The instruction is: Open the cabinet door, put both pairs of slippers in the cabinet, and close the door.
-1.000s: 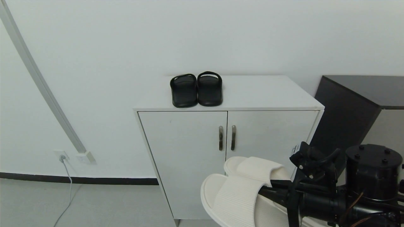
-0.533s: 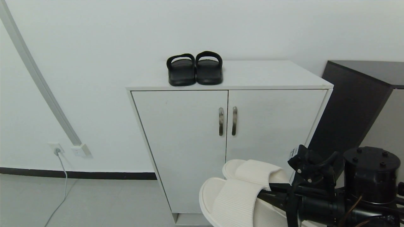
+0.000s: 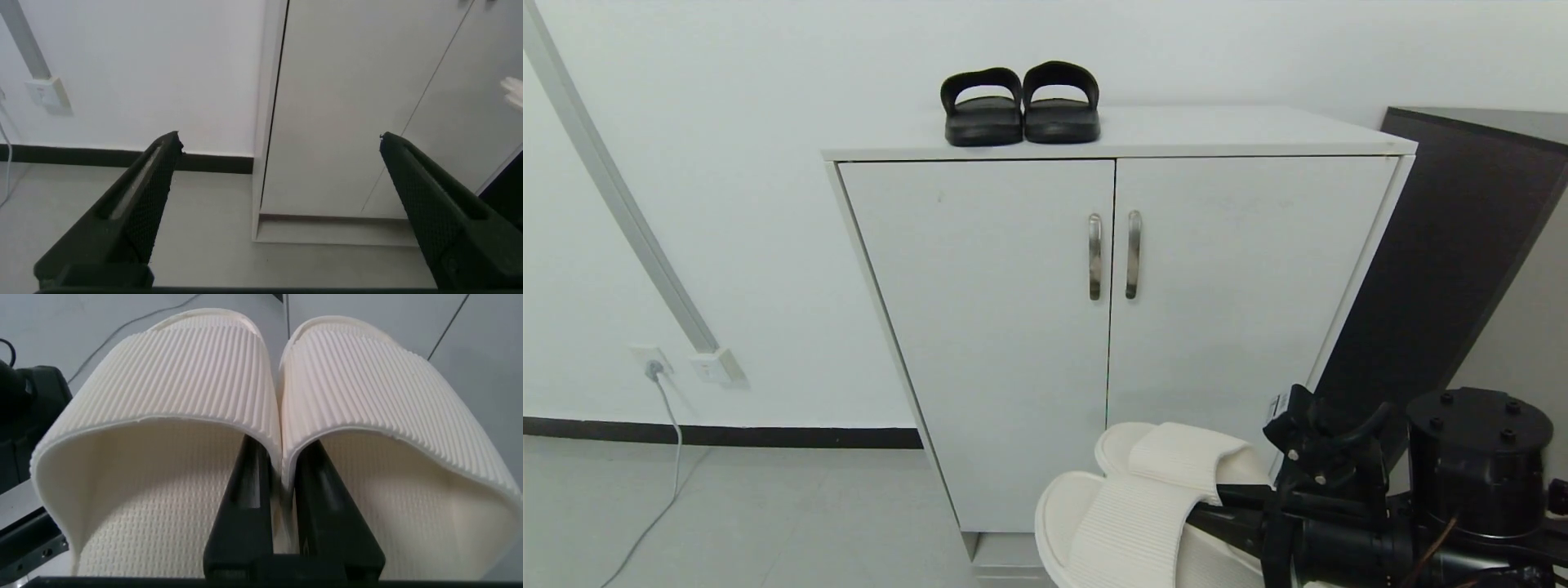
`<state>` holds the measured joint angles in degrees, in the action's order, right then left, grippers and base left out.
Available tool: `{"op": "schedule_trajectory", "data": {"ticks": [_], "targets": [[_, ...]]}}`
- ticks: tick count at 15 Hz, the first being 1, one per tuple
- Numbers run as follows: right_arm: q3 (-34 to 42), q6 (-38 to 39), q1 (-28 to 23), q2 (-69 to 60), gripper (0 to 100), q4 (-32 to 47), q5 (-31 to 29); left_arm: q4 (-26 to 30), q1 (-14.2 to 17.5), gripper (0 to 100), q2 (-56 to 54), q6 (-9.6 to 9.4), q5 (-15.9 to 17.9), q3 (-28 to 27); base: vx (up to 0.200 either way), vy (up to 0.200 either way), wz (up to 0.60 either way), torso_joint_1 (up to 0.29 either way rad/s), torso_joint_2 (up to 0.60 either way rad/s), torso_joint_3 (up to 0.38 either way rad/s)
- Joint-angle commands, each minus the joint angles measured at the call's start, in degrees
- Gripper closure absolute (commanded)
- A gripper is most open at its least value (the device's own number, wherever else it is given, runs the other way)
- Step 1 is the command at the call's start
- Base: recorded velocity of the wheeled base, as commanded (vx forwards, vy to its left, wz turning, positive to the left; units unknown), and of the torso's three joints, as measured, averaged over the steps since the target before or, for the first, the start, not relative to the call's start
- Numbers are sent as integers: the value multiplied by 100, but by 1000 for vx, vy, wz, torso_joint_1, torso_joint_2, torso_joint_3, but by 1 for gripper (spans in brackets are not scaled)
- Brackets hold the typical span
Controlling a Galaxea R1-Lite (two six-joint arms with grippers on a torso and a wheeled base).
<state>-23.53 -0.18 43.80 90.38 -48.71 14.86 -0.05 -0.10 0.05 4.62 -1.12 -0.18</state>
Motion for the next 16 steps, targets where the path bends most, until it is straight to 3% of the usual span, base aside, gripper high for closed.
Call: {"op": "schedule_trajectory", "data": {"ticks": [1, 2, 3, 4, 6, 10, 16], "targets": [[24, 1, 23, 23, 100, -7, 8, -13, 1, 0, -5, 13, -2, -8, 0, 0, 0, -32, 437, 417], [15, -8, 23, 23, 100, -7, 8, -39, 1, 0, 39, 180, 24, -342, 0, 0, 0, -12, 344, 320], [24, -8, 23, 41, 100, -7, 8, 5, -34, 0, 188, 558, 103, -843, 0, 0, 0, 2, 193, 178], [24, 1, 23, 67, 100, -7, 8, 75, -52, 0, 558, 733, 253, -1159, 0, 0, 0, 2, 115, 115], [15, 1, 23, 59, 100, -7, -1, -30, -236, 0, 1226, 751, 613, -1195, 0, 0, 0, -5, 51, 51], [32, 1, 32, 59, 100, -7, -1, -830, -579, 0, 2421, 742, 894, -1239, 0, 0, 0, 0, 0, 0], [32, 1, 32, 138, 100, -7, -1, -3396, -957, 0, 5409, 716, 1272, -1247, 0, 0, 0, 0, 0, 0]]}}
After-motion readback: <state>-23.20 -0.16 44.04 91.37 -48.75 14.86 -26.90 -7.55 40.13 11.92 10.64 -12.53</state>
